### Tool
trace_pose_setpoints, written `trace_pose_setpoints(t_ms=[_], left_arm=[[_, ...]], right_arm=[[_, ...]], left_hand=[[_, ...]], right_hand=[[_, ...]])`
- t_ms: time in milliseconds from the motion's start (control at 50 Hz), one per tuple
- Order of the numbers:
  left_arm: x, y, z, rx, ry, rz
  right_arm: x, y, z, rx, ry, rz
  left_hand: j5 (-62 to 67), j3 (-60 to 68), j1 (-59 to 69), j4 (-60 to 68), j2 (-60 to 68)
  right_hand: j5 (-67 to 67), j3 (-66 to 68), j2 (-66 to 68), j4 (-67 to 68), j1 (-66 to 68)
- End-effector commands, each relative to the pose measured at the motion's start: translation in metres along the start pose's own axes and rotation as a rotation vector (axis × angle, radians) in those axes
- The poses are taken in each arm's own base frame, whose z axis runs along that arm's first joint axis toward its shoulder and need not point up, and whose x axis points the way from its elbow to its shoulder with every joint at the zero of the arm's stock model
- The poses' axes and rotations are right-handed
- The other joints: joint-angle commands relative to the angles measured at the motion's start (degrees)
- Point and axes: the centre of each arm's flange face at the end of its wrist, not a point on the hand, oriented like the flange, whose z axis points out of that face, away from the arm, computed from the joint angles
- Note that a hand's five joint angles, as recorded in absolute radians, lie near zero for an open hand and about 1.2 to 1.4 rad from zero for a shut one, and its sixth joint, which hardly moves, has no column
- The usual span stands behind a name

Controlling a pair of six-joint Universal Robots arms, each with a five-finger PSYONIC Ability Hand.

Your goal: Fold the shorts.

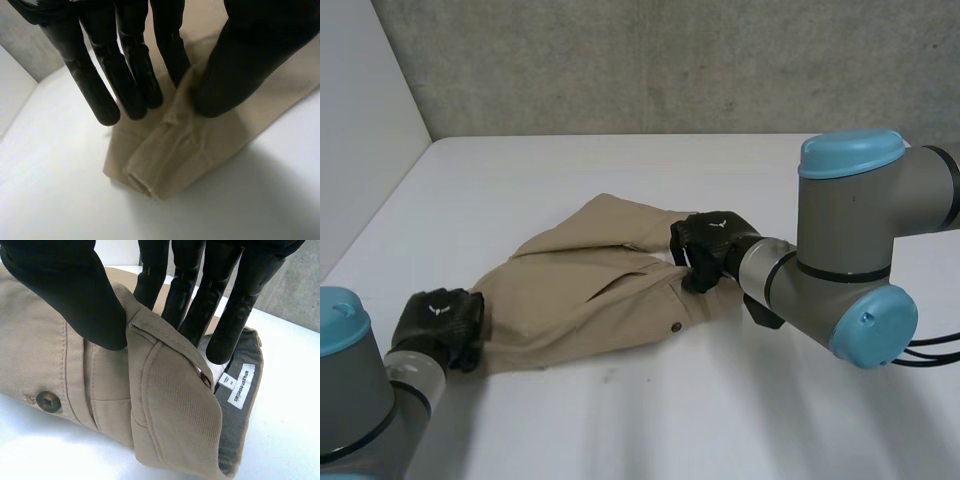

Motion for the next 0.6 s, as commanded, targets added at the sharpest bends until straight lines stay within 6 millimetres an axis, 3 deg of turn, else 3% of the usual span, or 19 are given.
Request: trace_pose_setpoints(t_ms=[20, 40, 100, 120, 140, 160, 220, 260, 340, 400, 480, 560, 600], left_arm=[[-0.008, -0.04, -0.002, 0.17, -0.036, 0.051], [-0.012, -0.063, -0.01, 0.255, -0.054, 0.08], [-0.016, -0.1, -0.026, 0.393, -0.062, 0.11], [-0.017, -0.126, -0.04, 0.486, -0.046, 0.118], [-0.017, -0.138, -0.048, 0.528, -0.034, 0.118], [-0.017, -0.15, -0.057, 0.567, -0.024, 0.119], [-0.028, -0.193, -0.091, 0.688, -0.016, 0.113], [-0.039, -0.221, -0.114, 0.753, -0.024, 0.1], [-0.054, -0.259, -0.145, 0.855, -0.043, 0.05], [-0.061, -0.278, -0.16, 0.919, -0.05, 0.019], [-0.068, -0.295, -0.172, 0.977, -0.063, -0.002], [-0.064, -0.293, -0.157, 0.939, -0.048, 0.003], [-0.058, -0.286, -0.135, 0.88, -0.031, 0.007]], right_arm=[[0.0, -0.015, -0.009, 0.039, 0.009, -0.107], [0.001, -0.022, -0.013, 0.059, 0.017, -0.13], [0.002, -0.056, -0.036, 0.161, 0.054, -0.22], [0.002, -0.065, -0.044, 0.189, 0.068, -0.238], [0.002, -0.074, -0.052, 0.217, 0.08, -0.256], [0.002, -0.094, -0.07, 0.278, 0.111, -0.283], [0.003, -0.124, -0.101, 0.383, 0.173, -0.316], [0.005, -0.154, -0.138, 0.501, 0.243, -0.352], [0.009, -0.183, -0.183, 0.626, 0.337, -0.394], [0.011, -0.198, -0.208, 0.694, 0.383, -0.413], [0.011, -0.203, -0.216, 0.713, 0.394, -0.42], [0.011, -0.199, -0.213, 0.685, 0.396, -0.425], [0.013, -0.194, -0.206, 0.652, 0.391, -0.426]], left_hand=[[19.9, 19.48, 17.19, 19.25, 19.22], [19.9, 19.48, 17.19, 19.25, 19.22], [19.9, 19.48, 17.19, 19.25, 19.22], [19.9, 19.48, 17.19, 19.25, 19.22], [19.9, 19.48, 17.19, 19.25, 19.22], [19.9, 19.48, 17.19, 19.25, 19.22], [19.9, 19.48, 17.19, 19.25, 19.22], [19.9, 19.48, 17.19, 19.25, 19.22], [19.9, 19.48, 17.19, 19.25, 19.22], [19.9, 19.48, 17.19, 19.25, 19.22], [19.9, 19.48, 17.19, 19.25, 19.22], [19.9, 19.48, 17.19, 19.25, 19.22], [19.9, 19.48, 17.19, 19.25, 19.22]], right_hand=[[14.43, 13.33, 12.6, 12.0, 23.66], [14.43, 13.33, 12.6, 12.0, 23.66], [14.43, 13.33, 12.6, 12.0, 23.66], [14.43, 13.33, 12.6, 12.0, 23.66], [14.43, 13.33, 12.6, 12.0, 23.66], [14.43, 13.33, 12.6, 12.0, 23.66], [14.43, 13.33, 12.6, 12.0, 23.66], [14.43, 13.33, 12.6, 12.0, 23.66], [14.43, 13.33, 12.6, 12.0, 23.66], [14.43, 13.33, 12.6, 12.0, 23.66], [14.43, 13.33, 12.6, 12.0, 23.66], [14.43, 13.33, 12.6, 12.0, 23.66], [14.43, 13.33, 12.6, 12.0, 23.66]])
